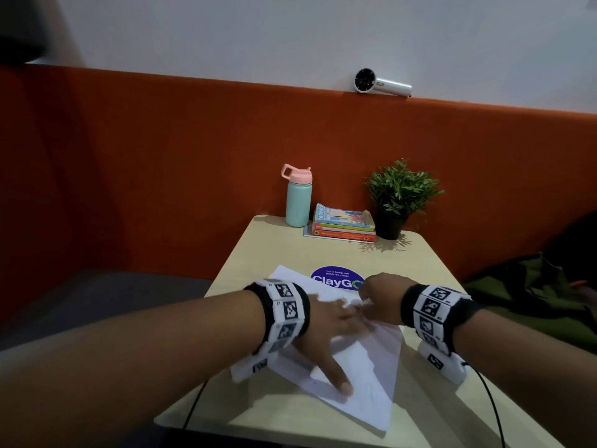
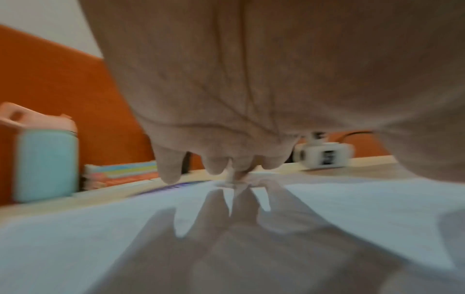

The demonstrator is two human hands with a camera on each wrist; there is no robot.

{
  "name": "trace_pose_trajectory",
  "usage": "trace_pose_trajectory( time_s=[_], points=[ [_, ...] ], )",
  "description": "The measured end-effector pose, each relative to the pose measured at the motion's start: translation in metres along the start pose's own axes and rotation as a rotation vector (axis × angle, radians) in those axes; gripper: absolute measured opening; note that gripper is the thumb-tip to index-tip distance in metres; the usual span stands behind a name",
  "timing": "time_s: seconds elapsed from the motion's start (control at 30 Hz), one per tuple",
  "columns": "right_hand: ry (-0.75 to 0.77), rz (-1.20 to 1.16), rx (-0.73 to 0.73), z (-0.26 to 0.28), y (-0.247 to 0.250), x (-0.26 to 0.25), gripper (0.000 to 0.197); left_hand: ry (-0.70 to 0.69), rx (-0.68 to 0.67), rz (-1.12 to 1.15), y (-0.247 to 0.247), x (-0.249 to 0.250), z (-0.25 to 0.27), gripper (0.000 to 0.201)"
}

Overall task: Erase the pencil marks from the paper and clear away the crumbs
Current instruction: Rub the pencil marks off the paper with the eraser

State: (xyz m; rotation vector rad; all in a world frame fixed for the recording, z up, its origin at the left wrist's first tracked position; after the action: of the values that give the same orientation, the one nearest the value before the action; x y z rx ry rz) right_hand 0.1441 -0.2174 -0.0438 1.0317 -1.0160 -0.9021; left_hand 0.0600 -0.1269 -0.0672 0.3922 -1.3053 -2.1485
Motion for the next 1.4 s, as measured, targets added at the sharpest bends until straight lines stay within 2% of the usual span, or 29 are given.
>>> trace_pose_trajectory(
  time_s=[0.07, 0.13, 0.23, 0.27, 0.3, 0.4, 0.47, 0.6, 0.67, 0.77, 0.9, 1.07, 1.23, 1.4],
  points=[
    [-0.004, -0.013, 0.0, 0.0, 0.0, 0.001, 0.017, -0.041, -0.012, 0.003, -0.009, 0.017, -0.009, 0.102],
    [0.001, -0.028, -0.001, 0.001, 0.0, 0.003, 0.018, 0.006, -0.008, -0.012, -0.016, 0.007, -0.009, 0.101],
    [0.0, -0.041, -0.016, 0.002, -0.001, 0.004, 0.025, 0.37, 0.082, 0.098, -0.021, -0.064, 0.009, 0.107],
    [-0.002, -0.045, -0.021, 0.002, -0.001, 0.004, 0.027, 0.463, 0.086, 0.11, -0.02, -0.084, 0.02, 0.11],
    [-0.002, -0.049, -0.023, 0.002, -0.001, 0.004, 0.027, 0.493, 0.061, 0.112, -0.018, -0.096, 0.029, 0.113],
    [0.003, -0.07, -0.027, 0.002, 0.0, 0.004, 0.026, 0.369, -0.028, 0.141, -0.024, -0.1, 0.044, 0.12],
    [0.007, -0.102, -0.039, 0.004, 0.001, 0.005, 0.021, 0.32, -0.03, 0.15, -0.035, -0.1, 0.047, 0.131],
    [0.05, -0.216, -0.014, 0.013, 0.01, -0.002, 0.012, 0.311, -0.006, 0.109, -0.047, -0.094, 0.039, 0.13],
    [0.123, -0.256, -0.015, 0.023, 0.015, -0.018, 0.014, 0.286, -0.02, 0.054, -0.043, -0.08, 0.03, 0.131],
    [0.248, -0.18, -0.06, 0.034, 0.021, -0.048, 0.024, 0.259, -0.051, 0.016, -0.038, -0.062, 0.02, 0.125],
    [0.22, -0.089, -0.058, 0.027, 0.024, -0.056, 0.029, 0.254, -0.051, 0.004, -0.031, -0.06, 0.019, 0.124],
    [0.394, -0.075, -0.195, 0.063, 0.002, -0.089, 0.019, 0.253, -0.028, -0.018, -0.028, -0.054, 0.019, 0.114],
    [0.269, -0.014, -0.078, 0.033, 0.021, -0.063, 0.027, 0.26, -0.047, -0.01, -0.028, -0.057, 0.02, 0.12],
    [0.366, -0.025, -0.188, 0.07, 0.002, -0.086, 0.019, 0.26, -0.036, 0.011, -0.023, -0.047, 0.025, 0.113]
  ],
)
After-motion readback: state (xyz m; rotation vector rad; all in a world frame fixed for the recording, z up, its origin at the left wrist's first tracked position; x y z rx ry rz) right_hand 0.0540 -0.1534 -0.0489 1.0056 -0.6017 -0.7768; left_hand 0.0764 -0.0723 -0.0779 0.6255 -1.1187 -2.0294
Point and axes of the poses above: each hand's wrist, its own z-axis away from the middle knuckle, its own y-axis out of the back of the hand, x = y × z, the point moved 8 cm from there along -z, towards the middle knuckle, and after that the axes turned 12 degrees about -y, right-handed, at the moved point
